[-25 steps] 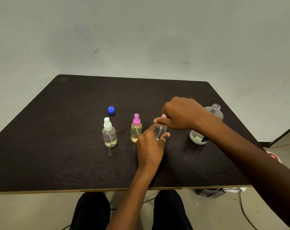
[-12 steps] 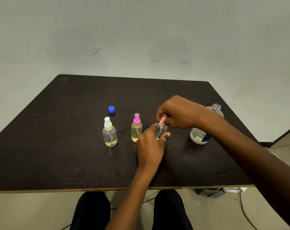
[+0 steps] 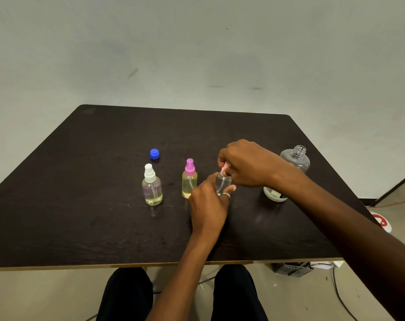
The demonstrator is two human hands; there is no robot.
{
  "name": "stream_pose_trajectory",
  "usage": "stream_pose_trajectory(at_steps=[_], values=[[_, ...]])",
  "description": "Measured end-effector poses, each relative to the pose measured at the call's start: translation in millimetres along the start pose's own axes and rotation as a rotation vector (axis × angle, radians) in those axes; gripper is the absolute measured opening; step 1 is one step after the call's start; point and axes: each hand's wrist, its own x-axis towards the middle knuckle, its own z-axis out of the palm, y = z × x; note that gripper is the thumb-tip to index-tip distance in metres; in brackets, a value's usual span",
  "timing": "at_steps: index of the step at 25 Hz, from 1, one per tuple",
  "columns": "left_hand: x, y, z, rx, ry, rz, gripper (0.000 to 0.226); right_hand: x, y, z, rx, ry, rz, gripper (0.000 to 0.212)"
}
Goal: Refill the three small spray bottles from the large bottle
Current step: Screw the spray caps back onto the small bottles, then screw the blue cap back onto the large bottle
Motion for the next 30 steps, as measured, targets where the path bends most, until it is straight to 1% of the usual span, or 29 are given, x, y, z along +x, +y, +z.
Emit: stream_pose_trajectory(at_steps=[8,11,12,14,16,17,18,19,21,22,23,24,25,27,28,30], values=[[-2.2,6.8,-3.8,0.006,0.0,-0.035,0.035,-4.2,-5.8,-0.5,0.029,0.024,0.039,0.009],[-2.8,8.2,-5.4,0.008,-0.002,-0.035,0.037,-6.7,-6.3,0.5,0.048,0.02,0.062,0.013],[-2.7,6.7,-4.7,0.013,-0.011,-0.034,0.039,-7.7,-6.4,0.7,0.052,0.022,0.073,0.017],[-2.5,3.1,-2.7,0.017,-0.046,-0.022,0.051,-10.6,-5.7,-0.3,0.052,0.024,0.098,0.033],[-4.2,3.1,-3.2,0.028,-0.093,-0.046,0.072,-15.8,-3.5,-6.8,0.037,0.03,0.113,0.051],[-7.0,6.6,-6.2,0.051,-0.1,-0.069,0.081,-19.1,-1.7,-12.5,0.036,0.045,0.119,0.056],[-12.0,11.3,-10.3,0.085,-0.08,-0.078,0.085,-23.3,0.7,-19.7,0.047,0.07,0.126,0.059],[-19.5,17.4,-15.1,0.123,-0.028,-0.043,0.083,-28.9,3.9,-28.1,0.077,0.101,0.136,0.058],[-36.6,31.7,-23.0,0.148,0.116,0.164,0.068,-42.4,11.5,-46.5,0.169,0.173,0.173,0.052],[-42.7,39.0,-23.1,0.128,0.165,0.278,0.06,-49.4,16.2,-55.0,0.199,0.212,0.193,0.048],[-45.8,47.1,-21.0,0.104,0.168,0.358,0.056,-56.3,22.0,-62.3,0.211,0.252,0.214,0.045],[-44.8,56.0,-17.7,0.072,0.123,0.385,0.056,-63.3,27.9,-68.5,0.214,0.286,0.236,0.042],[-40.3,65.6,-13.5,0.034,0.04,0.356,0.06,-69.7,35.0,-72.9,0.216,0.311,0.262,0.04],[-26.8,81.3,0.2,-0.033,-0.182,0.223,0.077,-82.3,51.7,-75.2,0.222,0.334,0.314,0.039],[-19.5,86.1,9.4,-0.05,-0.274,0.165,0.086,-88.1,61.1,-72.8,0.234,0.324,0.339,0.042],[-6.1,88.5,29.0,-0.072,-0.402,0.083,0.101,-97.2,78.3,-60.7,0.274,0.267,0.37,0.056]])
